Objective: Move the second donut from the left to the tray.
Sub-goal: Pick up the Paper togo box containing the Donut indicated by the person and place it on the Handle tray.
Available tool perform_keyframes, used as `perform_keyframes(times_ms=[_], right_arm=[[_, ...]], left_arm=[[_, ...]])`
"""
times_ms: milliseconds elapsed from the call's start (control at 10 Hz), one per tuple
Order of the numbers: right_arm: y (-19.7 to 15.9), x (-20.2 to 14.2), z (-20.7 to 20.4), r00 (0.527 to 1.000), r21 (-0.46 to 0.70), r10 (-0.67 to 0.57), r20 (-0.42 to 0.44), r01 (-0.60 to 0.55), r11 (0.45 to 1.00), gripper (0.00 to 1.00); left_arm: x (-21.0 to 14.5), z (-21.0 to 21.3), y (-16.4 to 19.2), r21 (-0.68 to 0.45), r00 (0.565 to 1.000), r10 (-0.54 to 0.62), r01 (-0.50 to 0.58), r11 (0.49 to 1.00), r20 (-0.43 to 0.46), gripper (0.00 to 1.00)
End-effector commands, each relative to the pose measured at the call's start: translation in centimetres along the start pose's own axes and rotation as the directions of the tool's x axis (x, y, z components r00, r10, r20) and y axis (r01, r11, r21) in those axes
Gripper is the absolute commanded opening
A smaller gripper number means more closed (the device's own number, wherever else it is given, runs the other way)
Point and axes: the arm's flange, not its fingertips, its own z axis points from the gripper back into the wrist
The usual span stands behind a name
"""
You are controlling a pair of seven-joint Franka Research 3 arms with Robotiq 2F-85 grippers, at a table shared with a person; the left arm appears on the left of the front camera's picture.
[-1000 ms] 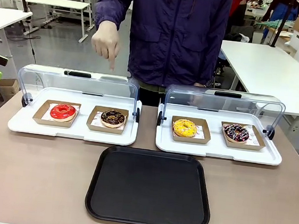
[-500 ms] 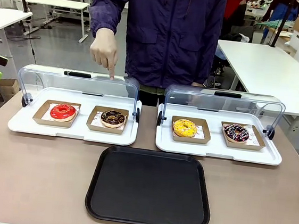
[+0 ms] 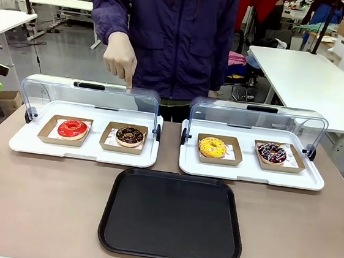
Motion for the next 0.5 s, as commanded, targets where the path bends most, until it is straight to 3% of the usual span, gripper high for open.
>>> perform_keyframes(times_ms=[0, 400], right_arm=[[-0.31, 0.14, -0.17, 0.999, 0.001, 0.026, 0.028, -0.026, 1.000, 1.00], [-0.31, 0.14, -0.17, 0.999, 0.001, 0.026, 0.028, -0.026, 1.000, 1.00]], left_arm=[[0.12, 0.00, 0.33, -0.003, 0.999, -0.021, 0.021, 1.000, 0.030, 1.00], [0.12, 0.00, 0.33, -0.003, 0.999, -0.021, 0.021, 1.000, 0.030, 1.00]])
